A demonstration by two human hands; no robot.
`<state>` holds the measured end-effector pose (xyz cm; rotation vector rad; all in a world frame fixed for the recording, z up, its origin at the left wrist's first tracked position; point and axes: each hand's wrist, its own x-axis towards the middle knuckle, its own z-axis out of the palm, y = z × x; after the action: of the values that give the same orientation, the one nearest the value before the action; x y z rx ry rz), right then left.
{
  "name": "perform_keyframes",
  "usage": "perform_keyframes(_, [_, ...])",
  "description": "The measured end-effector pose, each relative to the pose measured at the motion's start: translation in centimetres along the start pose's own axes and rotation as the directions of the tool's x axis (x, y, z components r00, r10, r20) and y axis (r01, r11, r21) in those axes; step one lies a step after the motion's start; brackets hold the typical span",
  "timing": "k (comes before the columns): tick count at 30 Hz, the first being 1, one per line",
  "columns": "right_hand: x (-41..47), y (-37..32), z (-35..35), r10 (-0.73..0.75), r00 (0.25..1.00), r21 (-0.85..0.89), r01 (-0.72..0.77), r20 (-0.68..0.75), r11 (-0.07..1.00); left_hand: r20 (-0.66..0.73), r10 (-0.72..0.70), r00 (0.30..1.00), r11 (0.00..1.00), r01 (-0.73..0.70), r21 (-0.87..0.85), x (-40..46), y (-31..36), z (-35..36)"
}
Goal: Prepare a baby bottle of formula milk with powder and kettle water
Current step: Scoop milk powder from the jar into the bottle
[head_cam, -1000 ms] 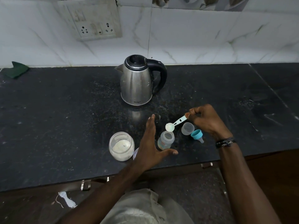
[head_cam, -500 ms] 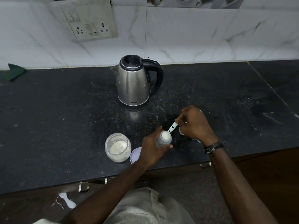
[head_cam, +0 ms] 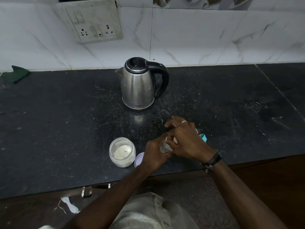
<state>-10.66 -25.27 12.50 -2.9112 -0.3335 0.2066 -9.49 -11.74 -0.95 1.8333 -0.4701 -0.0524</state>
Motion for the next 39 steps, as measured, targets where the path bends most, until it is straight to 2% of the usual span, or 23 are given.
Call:
perform_keyframes(1, [0.0, 0.1, -0.1, 0.021, 1.000, 0.019, -0.021, 0.015, 1.000, -0.003, 0.009, 1.000, 1.000, -0.009, -0.008, 0.0, 0.0, 0.0])
perform_keyframes(4, [0.0, 0.1, -0.4, 0.032, 0.999, -0.115, -0.036, -0.037, 0.993, -0.004, 0.016, 1.000, 1.000, -0.016, -0.014, -0.1, -0.3, 0.2])
perform_keyframes(7, [0.0, -0.2, -0.4, 0.058, 0.998, -0.008, -0.058, 0.028, 0.998, 0.013, -0.001, 1.000, 0.999, 0.002, -0.049, 0.0, -0.3, 0.1])
perform_keyframes(10, [0.1, 0.0, -0.2, 0.070, 0.997, -0.075, -0.073, -0.043, 0.995, 0.014, 0.018, 1.000, 0.999, -0.017, -0.032, 0.1, -0.4, 0.1])
perform_keyframes(13, [0.2, -0.1, 0.1, 0.105, 0.994, -0.004, -0.105, 0.003, 0.994, 0.012, 0.028, 1.000, 0.999, -0.027, -0.034, 0.1, -0.6, 0.1])
perform_keyframes(15, [0.2, -0.1, 0.3, 0.089, 0.994, -0.084, -0.094, -0.060, 0.992, 0.009, 0.044, 0.999, 0.999, -0.043, -0.024, 0.1, -0.6, 0.1])
perform_keyframes(19, [0.2, 0.0, 0.4, 0.109, 0.993, 0.029, -0.108, -0.052, 0.994, 0.014, 0.055, 0.998, 0.998, -0.055, -0.020, 0.2, -0.5, 0.0])
perform_keyframes(22, [0.2, 0.1, 0.5, 0.085, 0.992, -0.094, -0.094, -0.094, 0.991, 0.016, 0.068, 0.998, 0.998, -0.068, -0.005, 0.2, -0.7, 0.1])
perform_keyframes(25, [0.2, 0.2, 0.5, 0.118, 0.991, 0.022, -0.116, -0.066, 0.993, 0.001, 0.067, 0.998, 0.998, -0.067, -0.016, 0.2, -0.8, 0.1])
perform_keyframes(28, [0.2, 0.2, 0.4, 0.088, 0.988, -0.100, -0.101, -0.126, 0.990, 0.019, 0.072, 0.997, 0.997, -0.072, -0.006, 0.2, -0.9, 0.1])
perform_keyframes(31, [0.1, 0.2, 0.2, 0.107, 0.990, -0.017, -0.109, -0.092, 0.994, 0.023, 0.059, 0.998, 0.998, -0.059, -0.014, 0.2, -1.1, 0.1])
perform_keyframes(34, [0.1, 0.3, 0.0, 0.084, 0.987, -0.105, -0.099, -0.135, 0.990, 0.041, 0.057, 0.998, 0.998, -0.056, -0.012, 0.3, -1.3, 0.2])
perform_keyframes(37, [0.0, 0.2, 0.1, 0.118, 0.989, -0.012, -0.120, -0.092, 0.993, 0.024, 0.050, 0.998, 0.998, -0.049, -0.029, 0.2, -1.2, 0.2])
perform_keyframes(39, [0.0, 0.1, 0.2, 0.082, 0.988, -0.114, -0.097, -0.132, 0.989, 0.030, 0.048, 0.998, 0.999, -0.047, -0.025, 0.2, -1.2, 0.2])
